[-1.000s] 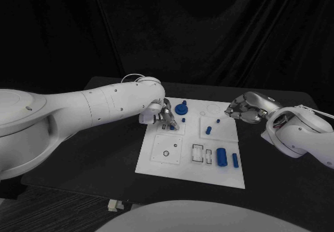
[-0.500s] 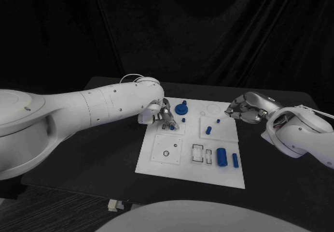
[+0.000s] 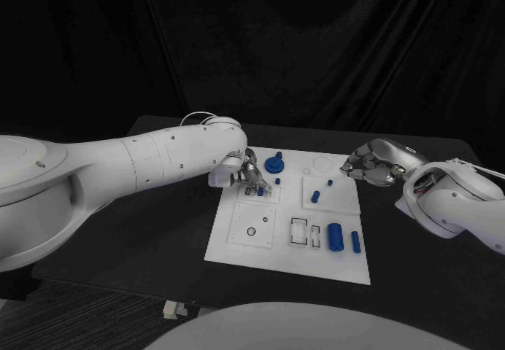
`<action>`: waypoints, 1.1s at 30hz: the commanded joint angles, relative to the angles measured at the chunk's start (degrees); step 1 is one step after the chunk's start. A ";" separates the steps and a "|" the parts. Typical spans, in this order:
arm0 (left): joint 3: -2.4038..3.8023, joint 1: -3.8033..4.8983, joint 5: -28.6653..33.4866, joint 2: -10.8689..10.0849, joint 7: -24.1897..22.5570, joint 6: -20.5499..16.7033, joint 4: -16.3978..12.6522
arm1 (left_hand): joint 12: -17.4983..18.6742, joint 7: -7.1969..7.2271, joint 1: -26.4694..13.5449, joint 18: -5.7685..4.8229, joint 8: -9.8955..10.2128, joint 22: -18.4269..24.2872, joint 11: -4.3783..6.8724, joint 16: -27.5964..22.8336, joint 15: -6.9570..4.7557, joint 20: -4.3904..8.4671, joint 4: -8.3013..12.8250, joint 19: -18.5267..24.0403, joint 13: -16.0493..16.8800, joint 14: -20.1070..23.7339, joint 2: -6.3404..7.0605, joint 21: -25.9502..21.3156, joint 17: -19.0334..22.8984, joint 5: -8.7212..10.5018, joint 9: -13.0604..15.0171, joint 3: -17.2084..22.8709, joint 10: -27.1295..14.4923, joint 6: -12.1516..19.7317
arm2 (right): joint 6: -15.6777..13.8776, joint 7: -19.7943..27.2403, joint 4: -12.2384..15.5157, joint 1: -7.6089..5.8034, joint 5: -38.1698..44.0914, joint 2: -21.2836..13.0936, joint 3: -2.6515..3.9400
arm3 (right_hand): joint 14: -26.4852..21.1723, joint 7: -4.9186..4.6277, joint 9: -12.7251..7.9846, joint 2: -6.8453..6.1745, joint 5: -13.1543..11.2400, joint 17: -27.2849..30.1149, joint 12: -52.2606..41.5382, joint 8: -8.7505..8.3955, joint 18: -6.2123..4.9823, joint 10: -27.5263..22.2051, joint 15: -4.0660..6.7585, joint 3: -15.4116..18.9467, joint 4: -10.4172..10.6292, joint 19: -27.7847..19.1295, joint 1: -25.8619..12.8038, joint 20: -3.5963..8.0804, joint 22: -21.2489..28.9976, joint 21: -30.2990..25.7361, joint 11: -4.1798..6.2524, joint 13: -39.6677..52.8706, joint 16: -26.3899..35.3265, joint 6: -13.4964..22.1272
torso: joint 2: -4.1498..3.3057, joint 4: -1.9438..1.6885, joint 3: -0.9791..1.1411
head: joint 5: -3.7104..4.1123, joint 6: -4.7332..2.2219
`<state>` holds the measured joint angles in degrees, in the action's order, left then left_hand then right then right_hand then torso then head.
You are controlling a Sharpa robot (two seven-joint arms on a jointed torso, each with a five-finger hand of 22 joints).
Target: Assemble the parts on the task board
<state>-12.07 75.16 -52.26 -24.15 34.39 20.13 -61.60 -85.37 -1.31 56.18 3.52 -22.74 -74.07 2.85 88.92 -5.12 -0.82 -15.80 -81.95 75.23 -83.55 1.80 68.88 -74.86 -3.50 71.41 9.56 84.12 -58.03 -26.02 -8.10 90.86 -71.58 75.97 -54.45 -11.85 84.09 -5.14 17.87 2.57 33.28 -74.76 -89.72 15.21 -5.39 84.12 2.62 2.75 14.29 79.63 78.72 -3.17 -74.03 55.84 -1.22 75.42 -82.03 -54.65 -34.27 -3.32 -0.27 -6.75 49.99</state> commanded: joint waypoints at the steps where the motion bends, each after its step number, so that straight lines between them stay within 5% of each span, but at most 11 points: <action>1: -0.04 -0.21 -0.53 -0.06 -1.15 -1.44 -0.04 | -0.55 0.15 -2.19 0.76 1.03 -10.22 -0.03 0.18 -0.48 -0.03 -0.90 -0.48 11.29 -5.88 0.19 -0.13 -13.75 0.78 1.24 -4.08 3.51 2.18 | 0.11 -0.39 0.03 0.14 0.18 -0.05 0.04 | 3.66 0.00 0.97 0.34 1.13 -6.31 -0.28 1.03 -1.06 5.88 0.53 -1.49 -0.22 -0.24 1.43 0.12 -7.34 -0.97 0.52 14.58 0.57 0.19 | -0.01 0.00 0.01 | -0.08 0.01; 15: -0.04 -0.21 -0.57 -0.92 -2.24 -3.52 -0.71 | -0.69 0.18 -4.22 0.73 1.05 -10.26 0.00 0.23 -0.50 0.02 -0.88 -0.54 11.40 -5.91 0.28 0.03 -13.82 0.79 1.87 -8.24 3.58 2.20 | 0.02 -0.36 0.03 0.14 0.18 -0.09 0.04 | 3.66 0.00 0.97 0.34 1.13 -6.31 -0.28 1.03 -1.06 5.88 0.53 -1.49 -0.22 -0.24 1.43 0.12 -7.34 -0.97 0.52 14.58 0.57 0.19 | -0.03 -0.02 -0.03 | 0.06 0.01; 23: -0.04 -0.14 -0.58 -2.55 -4.29 -8.10 -3.11 | -1.25 0.45 -4.41 0.61 0.57 -10.45 0.22 0.65 -0.67 0.13 -0.90 -0.90 11.86 -6.18 0.09 0.77 -14.47 0.78 2.36 -10.44 3.94 1.29 | -0.09 -0.34 0.13 0.14 0.18 -0.30 0.04 | 3.66 0.00 0.97 0.34 1.13 -6.31 -0.28 1.03 -1.06 5.88 0.53 -1.49 -0.22 -0.24 1.43 0.12 -7.34 -0.97 0.52 14.58 0.57 0.19 | -0.02 0.00 0.00 | 0.21 0.01; 28: -0.03 0.90 -1.74 -5.16 -6.05 -11.98 -7.36 | -2.21 0.90 -3.13 0.44 -0.60 -10.68 0.63 1.08 -1.05 0.45 -0.80 -1.43 12.67 -6.45 -0.69 1.76 -15.14 0.77 3.40 -12.52 4.54 0.47 | -0.30 -0.30 0.37 0.14 0.18 -0.76 0.04 | 3.64 -0.01 1.00 0.23 1.12 -6.30 -0.28 1.04 -1.06 5.88 0.51 -1.52 -0.18 -0.26 1.36 0.11 -7.34 -1.01 0.50 14.58 0.58 0.19 | -0.02 -0.02 -0.01 | 0.65 0.01; 33: -0.02 3.27 -2.56 -8.72 -6.59 -14.22 -12.38 | -2.63 1.12 -1.83 0.36 -1.17 -10.78 0.84 1.08 -1.24 0.65 -0.72 -1.67 13.03 -6.45 -1.35 2.18 -15.14 0.77 3.95 -13.33 4.80 0.26 | -1.23 0.47 0.72 0.13 0.18 -1.33 0.04 | 3.65 -0.01 1.00 0.21 1.12 -6.35 -0.28 1.05 -1.04 5.88 0.51 -1.51 -0.17 -0.23 1.35 0.11 -7.36 -0.90 0.50 14.58 0.53 0.17 | -0.02 -0.02 -0.01 | 0.86 0.01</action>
<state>-12.16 77.99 -53.71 -32.51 30.09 9.70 -73.04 -86.99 -0.61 53.76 3.52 -22.96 -74.07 3.26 88.98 -6.03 -0.30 -16.27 -82.49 75.23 -84.05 0.33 70.09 -74.85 -3.50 73.55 -2.44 83.72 -57.73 -26.14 -8.00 91.34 -71.56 75.96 -55.60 -11.85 84.08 -5.14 17.89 2.57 33.28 -74.76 -89.72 15.21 -5.39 84.12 2.62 2.75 14.29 79.63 78.72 -3.17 -74.03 55.83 -1.22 75.42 -82.03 -54.65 -34.29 -3.33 -0.28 -5.94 49.99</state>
